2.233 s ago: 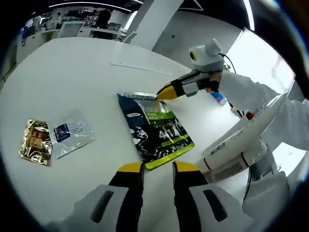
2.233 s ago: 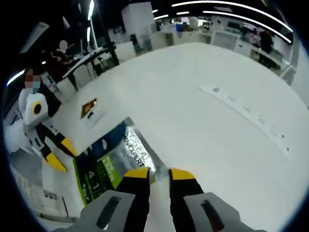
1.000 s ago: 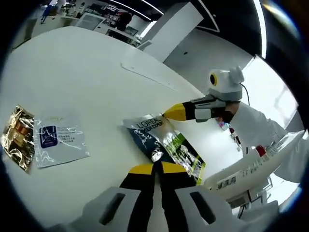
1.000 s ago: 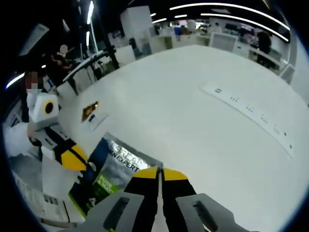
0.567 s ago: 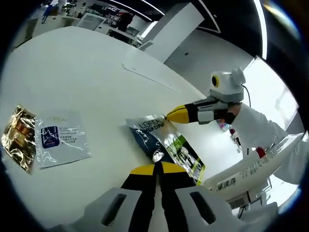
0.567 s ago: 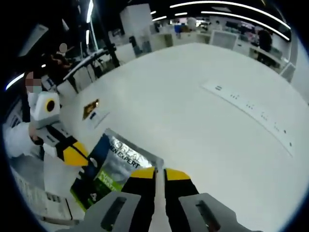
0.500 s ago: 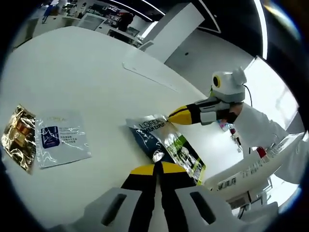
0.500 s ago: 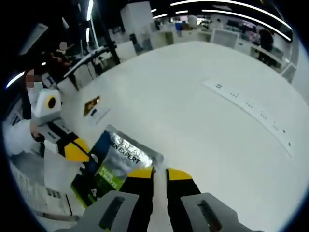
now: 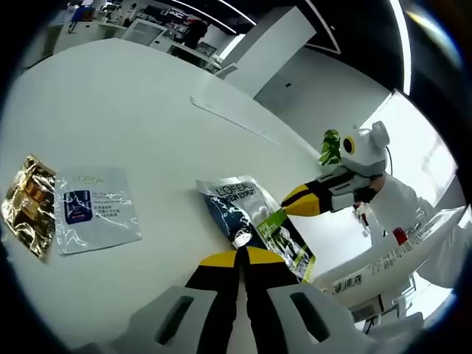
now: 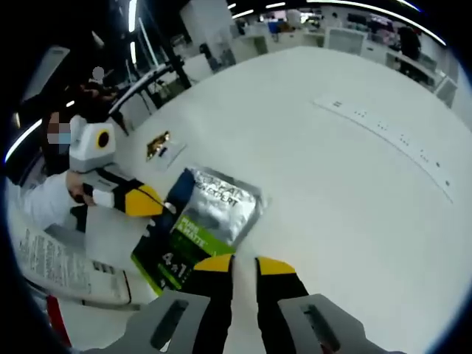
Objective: Arrange the skincare products in the storage area until every visible bottle or jar stands upright without overlapping.
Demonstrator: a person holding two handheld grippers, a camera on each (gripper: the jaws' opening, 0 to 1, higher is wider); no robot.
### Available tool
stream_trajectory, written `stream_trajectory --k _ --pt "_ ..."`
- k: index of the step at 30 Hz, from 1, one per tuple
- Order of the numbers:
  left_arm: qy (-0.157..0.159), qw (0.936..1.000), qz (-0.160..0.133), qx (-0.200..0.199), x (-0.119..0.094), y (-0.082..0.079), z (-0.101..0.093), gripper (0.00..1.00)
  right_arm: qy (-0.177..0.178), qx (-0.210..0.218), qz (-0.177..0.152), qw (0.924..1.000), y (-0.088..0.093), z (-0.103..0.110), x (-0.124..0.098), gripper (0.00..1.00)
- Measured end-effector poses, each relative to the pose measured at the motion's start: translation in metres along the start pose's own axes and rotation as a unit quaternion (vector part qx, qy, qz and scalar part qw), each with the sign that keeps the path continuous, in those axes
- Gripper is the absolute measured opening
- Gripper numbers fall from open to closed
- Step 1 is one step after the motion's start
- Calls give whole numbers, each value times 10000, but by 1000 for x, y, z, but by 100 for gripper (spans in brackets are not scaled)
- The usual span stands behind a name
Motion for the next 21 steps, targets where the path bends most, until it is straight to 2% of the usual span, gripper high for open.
stream_trajectory --k 2,3,4,5,8,11,13,17,20,21 --pt "-6 10000 -7 -13 0 0 0 0 163 127 -157 9997 -4 -5 1 3" --pt "-5 10000 -6 -3 -1 1 -1 0 57 240 -156 9996 -5 -4 0 2" --pt "-7 10000 -4 -4 -1 1 -1 0 -193 392 -89 9990 -4 3 -1 3" --pt "-7 10000 -1 -3 -1 0 1 0 -303 393 -41 9988 -4 6 1 5" --pt "-4 10000 -9 -22 -1 0 1 0 -171 226 36 9996 -3 7 6 4" --pt "-3 10000 -23 -38 -1 0 1 0 -111 251 7 9996 -7 7 3 0" --pt "0 10000 -23 -36 0 -1 2 0 -369 358 95 9986 -7 14 5 0" --pt "3 10000 -31 -57 0 -2 4 0 -423 473 96 9979 -6 16 9 0" --pt "27 10000 -23 -73 0 -2 6 0 -640 1180 185 9908 -3 14 14 0" --pt "32 9999 -26 -96 0 -1 5 0 -624 1243 191 9901 -1 17 11 0"
Point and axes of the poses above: the point that each gripper's makers call its tool centre point, and the gripper's own axes: x roughly forward along the fingers, z roughly to its left, y roughly out of its underside, the point moved 7 cm from there along -x, roughly backward along the fingers, and after that the axes turned 15 degrees about y, right-handed, at the moved point
